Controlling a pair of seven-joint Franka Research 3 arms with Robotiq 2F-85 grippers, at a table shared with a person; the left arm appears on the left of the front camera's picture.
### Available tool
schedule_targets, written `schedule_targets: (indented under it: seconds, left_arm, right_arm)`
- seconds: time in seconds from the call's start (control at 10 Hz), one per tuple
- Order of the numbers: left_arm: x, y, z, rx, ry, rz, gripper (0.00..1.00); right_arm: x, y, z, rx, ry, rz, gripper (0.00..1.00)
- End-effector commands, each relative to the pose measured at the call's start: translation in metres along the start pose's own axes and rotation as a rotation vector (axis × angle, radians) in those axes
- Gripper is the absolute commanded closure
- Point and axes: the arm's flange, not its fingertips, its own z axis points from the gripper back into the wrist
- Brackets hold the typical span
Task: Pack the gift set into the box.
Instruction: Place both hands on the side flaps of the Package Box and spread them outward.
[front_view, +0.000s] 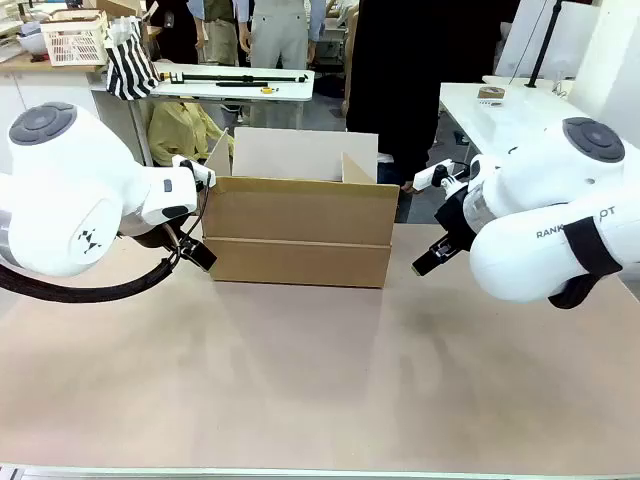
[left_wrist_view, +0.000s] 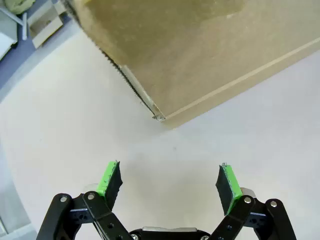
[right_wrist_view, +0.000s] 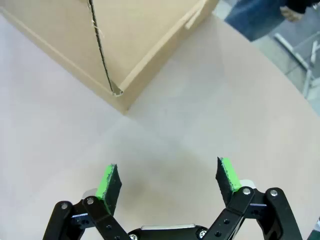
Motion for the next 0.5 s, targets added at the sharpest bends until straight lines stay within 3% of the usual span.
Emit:
schedule_targets:
  seconds: [0.0, 0.4]
  left_arm:
    - [0.0, 0.0, 0.0001, 0.0, 0.0, 0.0, 0.0]
    - [0.0, 0.0, 0.0001, 0.0, 0.0, 0.0, 0.0]
  right_arm:
    - [0.0, 0.0, 0.0, 0.0, 0.0, 0.0, 0.0]
    - [0.0, 0.0, 0.0, 0.0, 0.0, 0.0, 0.0]
